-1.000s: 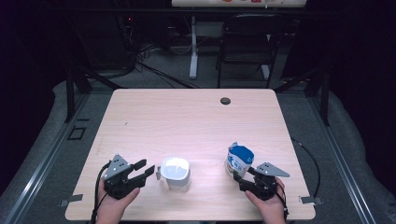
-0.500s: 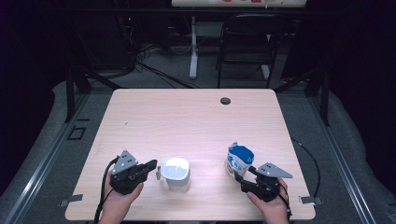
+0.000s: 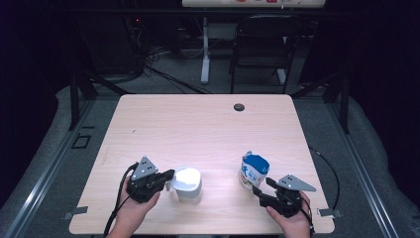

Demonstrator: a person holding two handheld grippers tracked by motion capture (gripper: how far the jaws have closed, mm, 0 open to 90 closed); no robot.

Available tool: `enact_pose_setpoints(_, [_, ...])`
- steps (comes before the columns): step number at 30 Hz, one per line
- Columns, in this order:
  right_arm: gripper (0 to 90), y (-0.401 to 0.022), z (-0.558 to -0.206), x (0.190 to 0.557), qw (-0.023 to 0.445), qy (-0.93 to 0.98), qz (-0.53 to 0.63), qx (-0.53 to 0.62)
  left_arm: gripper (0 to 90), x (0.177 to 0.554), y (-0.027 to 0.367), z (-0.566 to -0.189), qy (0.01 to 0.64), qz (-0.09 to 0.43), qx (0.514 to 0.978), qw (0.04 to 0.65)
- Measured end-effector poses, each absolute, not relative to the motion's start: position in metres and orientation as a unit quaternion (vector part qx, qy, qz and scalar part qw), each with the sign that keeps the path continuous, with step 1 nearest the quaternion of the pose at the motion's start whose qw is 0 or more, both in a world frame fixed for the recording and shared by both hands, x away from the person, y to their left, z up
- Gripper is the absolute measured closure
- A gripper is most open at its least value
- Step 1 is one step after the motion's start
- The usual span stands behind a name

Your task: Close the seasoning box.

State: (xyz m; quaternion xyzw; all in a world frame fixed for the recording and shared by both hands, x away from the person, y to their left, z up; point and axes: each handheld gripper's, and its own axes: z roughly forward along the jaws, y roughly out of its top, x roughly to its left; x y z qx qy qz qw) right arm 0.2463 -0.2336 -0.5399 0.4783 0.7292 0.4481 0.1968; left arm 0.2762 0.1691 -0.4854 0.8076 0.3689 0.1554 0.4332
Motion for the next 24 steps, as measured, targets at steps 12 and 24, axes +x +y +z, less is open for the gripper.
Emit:
enact_pose_setpoints(12, [43.0,-0.244,-0.533,0.225,0.187,0.725,0.458,0.479,90.0,0.277,0.17,-0.484,0.375,0.163,0.812,0.417])
enact_pose_setpoints(24, [48.3,-0.229,-0.531,0.213,0.168,0.742,0.465,0.452,90.0,0.277,0.171,-0.484,0.376,0.161,0.809,0.421])
